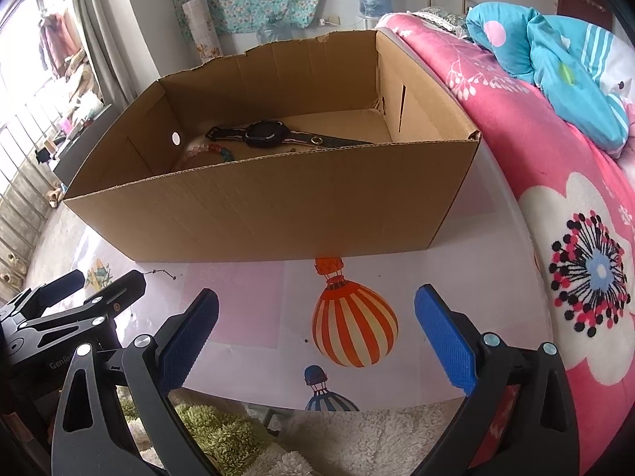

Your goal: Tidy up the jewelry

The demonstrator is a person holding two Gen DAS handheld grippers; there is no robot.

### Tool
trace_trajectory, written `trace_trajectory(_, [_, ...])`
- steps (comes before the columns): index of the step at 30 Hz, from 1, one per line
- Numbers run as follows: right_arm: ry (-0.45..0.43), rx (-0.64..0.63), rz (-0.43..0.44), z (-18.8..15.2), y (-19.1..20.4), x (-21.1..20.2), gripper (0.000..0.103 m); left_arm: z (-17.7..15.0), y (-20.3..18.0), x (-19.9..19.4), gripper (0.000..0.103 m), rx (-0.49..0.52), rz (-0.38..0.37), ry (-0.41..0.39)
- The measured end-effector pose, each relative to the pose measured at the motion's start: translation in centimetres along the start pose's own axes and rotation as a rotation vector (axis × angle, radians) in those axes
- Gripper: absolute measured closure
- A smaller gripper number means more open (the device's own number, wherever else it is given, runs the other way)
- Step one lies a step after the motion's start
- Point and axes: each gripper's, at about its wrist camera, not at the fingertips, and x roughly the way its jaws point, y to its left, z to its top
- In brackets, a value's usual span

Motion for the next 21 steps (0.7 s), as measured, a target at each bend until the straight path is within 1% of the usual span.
trace_trajectory(21, [0.003, 0.004, 0.006, 0.0, 0.21, -0.05, 0.007, 0.0, 0.05, 0.12, 0.008, -0.003, -0.008, 0.013])
